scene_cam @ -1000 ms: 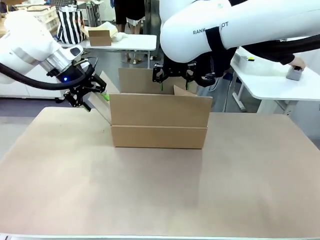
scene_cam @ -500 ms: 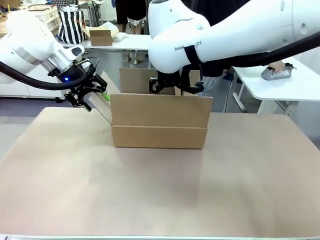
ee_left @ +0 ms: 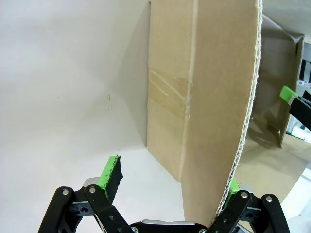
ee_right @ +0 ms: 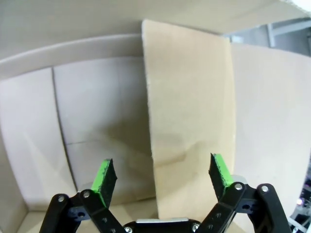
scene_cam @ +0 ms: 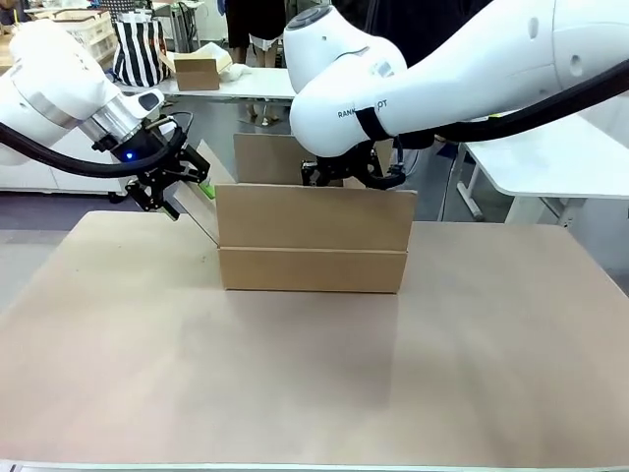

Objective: Pack the gift set into the box.
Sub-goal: Place both hands on the side flaps of the Package Box and spread them outward.

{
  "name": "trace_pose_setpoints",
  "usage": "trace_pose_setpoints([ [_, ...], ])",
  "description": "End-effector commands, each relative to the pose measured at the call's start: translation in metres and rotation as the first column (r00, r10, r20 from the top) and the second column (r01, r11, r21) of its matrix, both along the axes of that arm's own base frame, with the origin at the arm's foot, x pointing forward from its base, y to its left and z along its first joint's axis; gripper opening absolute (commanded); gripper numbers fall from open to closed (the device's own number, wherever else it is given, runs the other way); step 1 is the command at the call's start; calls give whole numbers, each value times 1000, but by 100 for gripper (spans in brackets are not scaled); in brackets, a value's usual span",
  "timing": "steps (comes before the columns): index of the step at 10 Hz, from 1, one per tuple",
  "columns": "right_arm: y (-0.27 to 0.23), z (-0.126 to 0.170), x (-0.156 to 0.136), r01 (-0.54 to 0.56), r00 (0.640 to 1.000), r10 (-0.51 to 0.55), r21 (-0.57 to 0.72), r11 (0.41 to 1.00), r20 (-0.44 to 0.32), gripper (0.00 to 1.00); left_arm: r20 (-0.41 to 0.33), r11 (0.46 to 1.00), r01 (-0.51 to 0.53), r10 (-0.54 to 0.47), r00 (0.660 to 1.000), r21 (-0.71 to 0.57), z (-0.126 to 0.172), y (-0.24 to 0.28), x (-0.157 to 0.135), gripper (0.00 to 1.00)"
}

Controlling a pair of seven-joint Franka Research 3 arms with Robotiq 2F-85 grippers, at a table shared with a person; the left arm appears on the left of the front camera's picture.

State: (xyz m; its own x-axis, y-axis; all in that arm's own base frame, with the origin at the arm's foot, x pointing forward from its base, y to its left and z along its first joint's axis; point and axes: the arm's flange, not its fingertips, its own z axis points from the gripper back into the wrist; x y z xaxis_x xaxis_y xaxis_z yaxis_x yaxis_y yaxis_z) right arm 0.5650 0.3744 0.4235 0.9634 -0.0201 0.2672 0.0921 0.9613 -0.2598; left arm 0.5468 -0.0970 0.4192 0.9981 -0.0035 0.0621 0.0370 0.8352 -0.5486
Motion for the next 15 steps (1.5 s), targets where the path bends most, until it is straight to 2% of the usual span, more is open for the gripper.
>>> trace_pose_setpoints([
  [1, -3, -15, -1, 43, 997, -38, -86, 995, 61, 100, 1, 1000, -11, 11, 1000, 14, 3, -1, -1, 100],
  [4, -14, -21, 0, 81, 993, -68, -131, 988, 99, 100, 1, 1000, -11, 11, 1000, 14, 3, -1, -1, 100],
  [8, -22, -28, 0, 97, 992, -83, -165, 981, 94, 100, 1, 1000, -11, 11, 1000, 14, 3, -1, -1, 100],
  [11, -39, -7, -14, 88, 993, -73, -165, 982, 92, 100, 1, 1000, -11, 11, 1000, 14, 3, -1, -1, 100],
  [15, -80, 28, -29, 50, 997, -45, -89, 995, 61, 100, 1, 1000, -11, 11, 1000, 14, 3, -1, -1, 100],
])
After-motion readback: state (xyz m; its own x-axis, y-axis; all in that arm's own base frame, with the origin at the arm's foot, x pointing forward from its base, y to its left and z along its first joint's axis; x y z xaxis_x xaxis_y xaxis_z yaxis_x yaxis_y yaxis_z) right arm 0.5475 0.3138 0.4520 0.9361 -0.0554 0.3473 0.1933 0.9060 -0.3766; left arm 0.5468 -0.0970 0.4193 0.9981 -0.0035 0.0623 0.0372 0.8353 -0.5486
